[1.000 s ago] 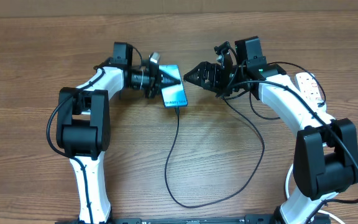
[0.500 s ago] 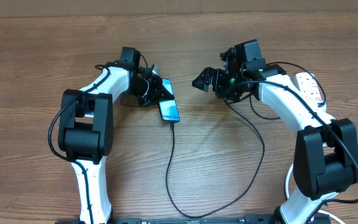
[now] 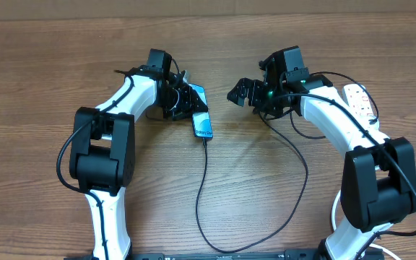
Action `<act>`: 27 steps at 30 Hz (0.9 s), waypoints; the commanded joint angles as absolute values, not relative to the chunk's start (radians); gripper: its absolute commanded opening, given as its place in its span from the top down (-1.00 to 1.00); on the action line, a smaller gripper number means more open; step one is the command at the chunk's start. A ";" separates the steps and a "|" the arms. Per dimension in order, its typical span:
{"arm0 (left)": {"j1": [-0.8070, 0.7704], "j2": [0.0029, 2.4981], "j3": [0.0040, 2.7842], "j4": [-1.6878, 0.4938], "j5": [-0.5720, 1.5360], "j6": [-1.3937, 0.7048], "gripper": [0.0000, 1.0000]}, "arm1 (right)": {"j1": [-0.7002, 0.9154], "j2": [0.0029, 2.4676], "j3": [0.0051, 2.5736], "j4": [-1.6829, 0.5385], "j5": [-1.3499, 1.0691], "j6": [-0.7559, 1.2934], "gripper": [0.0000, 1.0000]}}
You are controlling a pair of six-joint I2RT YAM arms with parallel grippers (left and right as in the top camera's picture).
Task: Plug charger to phone and switch on socket
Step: 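Lower the plugged phone flat onto the table with both grippers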
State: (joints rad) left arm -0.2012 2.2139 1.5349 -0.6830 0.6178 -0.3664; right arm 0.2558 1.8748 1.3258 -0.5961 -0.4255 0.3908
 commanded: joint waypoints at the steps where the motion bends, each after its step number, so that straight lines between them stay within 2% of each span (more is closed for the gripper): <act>1: -0.190 2.261 1.508 -0.702 0.441 -0.358 0.26 | 0.255 1.863 1.346 -0.598 -0.411 0.384 -1.00; 3: -0.190 2.261 1.508 -0.707 0.441 -0.358 0.28 | 0.255 1.863 1.346 -0.598 -0.411 0.384 -1.00; 7: -0.190 2.261 1.508 -0.707 0.441 -0.358 0.04 | 0.255 1.863 1.346 -0.601 -0.411 0.384 -1.00; 9: -0.190 2.261 1.508 -0.707 0.441 -0.358 0.10 | 0.255 1.863 1.346 -0.606 -0.412 0.384 -1.00; 10: -0.190 2.261 1.508 -0.707 0.441 -0.358 0.37 | 0.256 1.863 1.346 -0.614 -0.412 0.384 -1.00; 13: -0.190 2.261 1.508 -0.707 0.441 -0.358 0.66 | 0.268 1.863 1.346 -0.636 -0.412 0.385 -1.00; 16: -0.190 2.261 1.508 -0.707 0.441 -0.358 0.78 | 0.290 1.863 1.345 -0.646 -0.412 0.385 -1.00; 25: -0.190 2.261 1.508 -0.707 0.441 -0.358 0.83 | 0.328 1.863 1.345 -0.638 -0.411 0.384 -1.00; 26: -0.190 2.261 1.508 -0.707 0.441 -0.358 0.81 | 0.328 1.863 1.345 -0.641 -0.411 0.384 -1.00; 27: -0.190 2.261 1.508 -0.707 0.441 -0.358 0.70 | 0.328 1.863 1.345 -0.646 -0.411 0.384 -1.00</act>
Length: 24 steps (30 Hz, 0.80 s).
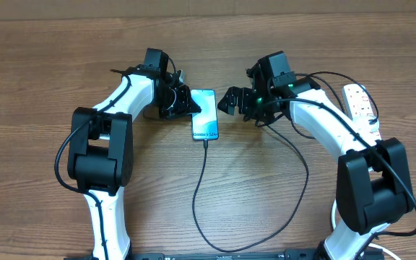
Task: Plug charger to phone and switch on socket
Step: 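Lower the plugged phone flat onto the table with both grippers, then release the phone and move the right gripper to the power strip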
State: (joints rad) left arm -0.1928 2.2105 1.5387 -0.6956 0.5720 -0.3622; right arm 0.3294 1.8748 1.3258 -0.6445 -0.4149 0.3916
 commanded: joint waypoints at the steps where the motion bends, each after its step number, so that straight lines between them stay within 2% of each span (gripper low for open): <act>1: -0.190 2.261 1.508 -0.707 0.441 -0.358 0.56 | 0.328 1.863 1.345 -0.650 -0.411 0.384 -1.00; 2: -0.190 2.261 1.508 -0.707 0.441 -0.358 0.32 | 0.328 1.863 1.345 -0.654 -0.406 0.384 -1.00; 4: -0.189 2.261 1.508 -0.707 0.441 -0.358 0.26 | 0.328 1.863 1.346 -0.667 -0.392 0.384 -1.00; 6: -0.184 2.261 1.509 -0.708 0.446 -0.358 0.24 | 0.328 1.860 1.352 -0.684 -0.393 0.384 -0.64; 7: -0.181 2.261 1.511 -0.712 0.447 -0.358 0.10 | 0.328 1.854 1.361 -0.693 -0.392 0.383 -0.61; 8: -0.177 2.261 1.516 -0.723 0.446 -0.352 -0.10 | 0.325 1.844 1.371 -0.706 -0.384 0.378 -0.61; 10: -0.167 2.261 1.530 -0.750 0.446 -0.332 -0.30 | 0.317 1.812 1.401 -0.741 -0.348 0.369 -0.59; 13: -0.147 2.261 1.563 -0.810 0.445 -0.313 -0.38 | 0.289 1.754 1.457 -0.835 -0.255 0.369 -0.61; 14: -0.131 2.261 1.575 -0.835 0.444 -0.313 -0.49 | 0.248 1.708 1.494 -0.915 -0.169 0.390 -0.62; 18: -0.111 2.261 1.575 -0.845 0.430 -0.314 -0.64 | 0.147 1.647 1.501 -1.015 -0.104 0.455 -0.63; 19: -0.109 2.261 1.575 -0.846 0.429 -0.313 -0.62 | 0.120 1.639 1.501 -1.037 -0.099 0.458 -0.63; 24: -0.105 2.261 1.575 -0.844 0.423 -0.313 -0.27 | -0.042 1.632 1.496 -1.151 -0.022 0.487 -0.71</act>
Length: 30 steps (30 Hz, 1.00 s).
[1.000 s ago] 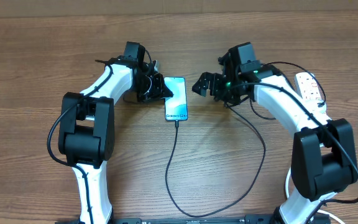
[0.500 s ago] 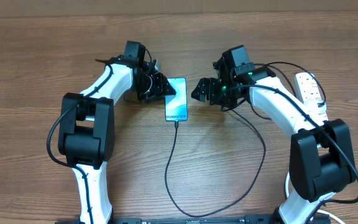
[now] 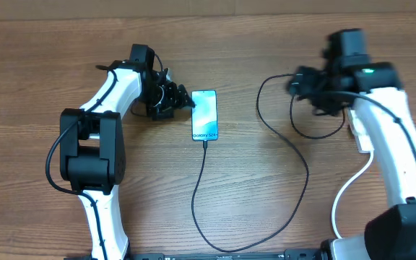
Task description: Plug charger to phone and switch on socket
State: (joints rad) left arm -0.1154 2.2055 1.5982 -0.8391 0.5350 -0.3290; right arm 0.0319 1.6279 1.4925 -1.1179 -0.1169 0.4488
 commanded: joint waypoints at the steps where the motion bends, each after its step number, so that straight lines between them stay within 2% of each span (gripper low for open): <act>1: -0.105 2.261 1.575 -0.844 0.411 -0.313 -0.10 | -0.074 1.632 1.496 -1.171 0.004 0.501 -0.75; 2: -0.105 2.261 1.575 -0.845 0.384 -0.313 0.55 | -0.126 1.632 1.496 -1.197 0.032 0.502 -0.77; 3: -0.105 2.261 1.575 -0.847 0.362 -0.313 0.88 | -0.156 1.632 1.496 -1.208 0.042 0.502 -0.82; 8: -0.101 2.261 1.575 -0.871 0.270 -0.314 0.92 | -0.314 1.633 1.491 -1.230 0.044 0.502 -0.88; 10: -0.097 2.261 1.575 -0.884 0.230 -0.315 0.92 | -0.370 1.633 1.491 -1.233 0.044 0.502 -1.00; 15: -0.082 2.261 1.575 -0.918 0.110 -0.314 0.92 | -0.482 1.633 1.491 -1.232 0.054 0.501 -1.00; 16: -0.080 2.261 1.575 -0.926 0.087 -0.314 0.85 | -0.505 1.633 1.491 -1.232 0.064 0.501 -1.00; 17: -0.079 2.260 1.575 -0.937 0.066 -0.314 0.65 | -0.523 1.633 1.491 -1.232 0.067 0.501 -1.00; 19: -0.079 2.261 1.575 -0.947 0.055 -0.314 0.09 | -0.577 1.633 1.491 -1.227 0.067 0.501 -1.00; 21: -0.079 2.261 1.575 -0.946 0.055 -0.314 -0.10 | -0.604 1.633 1.491 -1.223 0.067 0.501 -1.00; 22: -0.079 2.261 1.575 -0.946 0.055 -0.314 -0.33 | -0.615 1.633 1.491 -1.221 0.067 0.501 -1.00; 23: -0.079 2.261 1.575 -0.946 0.056 -0.315 -0.71 | -0.624 1.633 1.491 -1.221 0.068 0.501 -1.00; 24: -0.079 2.261 1.575 -0.945 0.057 -0.315 -0.99 | -0.632 1.634 1.491 -1.221 0.072 0.501 -1.00; 30: -0.079 2.261 1.575 -0.905 0.056 -0.314 -0.99 | -0.641 1.639 1.460 -1.196 0.078 0.501 -1.00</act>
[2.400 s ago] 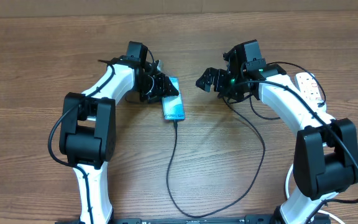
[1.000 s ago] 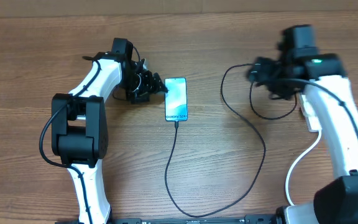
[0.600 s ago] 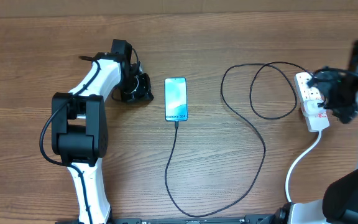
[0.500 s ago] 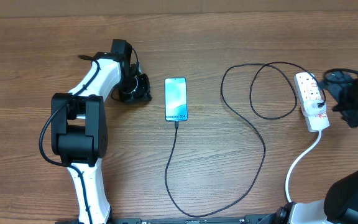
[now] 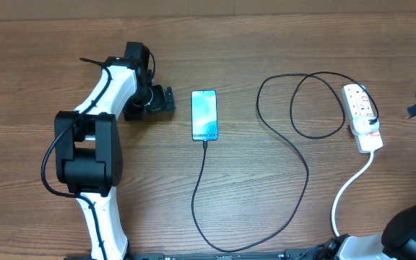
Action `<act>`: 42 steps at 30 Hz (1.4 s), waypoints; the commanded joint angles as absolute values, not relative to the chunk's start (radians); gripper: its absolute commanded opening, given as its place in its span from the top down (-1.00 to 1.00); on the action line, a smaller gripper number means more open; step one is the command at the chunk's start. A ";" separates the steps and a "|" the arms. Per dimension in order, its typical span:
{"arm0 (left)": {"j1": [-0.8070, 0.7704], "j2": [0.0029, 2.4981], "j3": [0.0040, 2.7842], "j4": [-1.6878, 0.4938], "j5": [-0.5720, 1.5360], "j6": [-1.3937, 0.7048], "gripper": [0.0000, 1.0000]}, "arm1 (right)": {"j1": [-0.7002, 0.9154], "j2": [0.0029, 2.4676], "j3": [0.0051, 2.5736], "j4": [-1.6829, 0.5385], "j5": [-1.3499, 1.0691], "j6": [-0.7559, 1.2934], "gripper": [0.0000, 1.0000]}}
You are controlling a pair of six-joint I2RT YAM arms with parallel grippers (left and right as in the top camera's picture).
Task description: Plug charger to phone and switch on socket
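Note:
The phone (image 5: 204, 114) lies flat on the wooden table (image 5: 42, 58), its screen lit. The black charger cable (image 5: 205, 173) sits in its lower end, runs toward the front edge, curves right and loops back to the white power strip (image 5: 360, 115). My left gripper (image 5: 167, 100) rests on the table a short way left of the phone, apart from it, and looks open with nothing in it. Of my right arm only a dark part shows at the right edge, right of the strip; its fingers are cut off.
The cable makes a wide loop (image 5: 302, 108) between phone and strip. A white cord (image 5: 349, 191) leads from the strip toward the front edge. The left arm's white links (image 5: 110, 87) lie along the table's left side.
My right arm has gone from over the cable loop beside the strip to the right edge of the view. The left gripper has drawn back to the left, farther from the phone. The phone has not moved.
First my left gripper held the phone tilted, the cable in its end, with the right gripper close by. Then the phone lay flat between both grippers. Then the left gripper stood just left of it and the right arm was near the strip. Now both are away.

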State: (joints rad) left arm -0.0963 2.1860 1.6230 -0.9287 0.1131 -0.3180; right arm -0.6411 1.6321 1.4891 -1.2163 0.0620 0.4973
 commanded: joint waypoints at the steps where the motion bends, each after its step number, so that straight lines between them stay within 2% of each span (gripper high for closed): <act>1: -0.079 2.261 1.575 -0.897 0.056 -0.314 -1.00 | -0.641 1.639 1.439 -1.176 0.077 0.501 -1.00; 20: -0.079 2.261 1.575 -0.829 0.056 -0.314 -0.99 | -0.641 1.641 1.087 -0.792 0.077 0.554 -1.00; 37: -0.079 2.261 1.575 -0.829 0.056 -0.314 -0.99 | -0.641 1.641 0.982 -0.639 0.073 0.575 -1.00; 42: -0.079 2.261 1.575 -0.829 0.056 -0.314 -1.00 | -0.641 1.641 0.969 -0.611 0.043 0.517 -1.00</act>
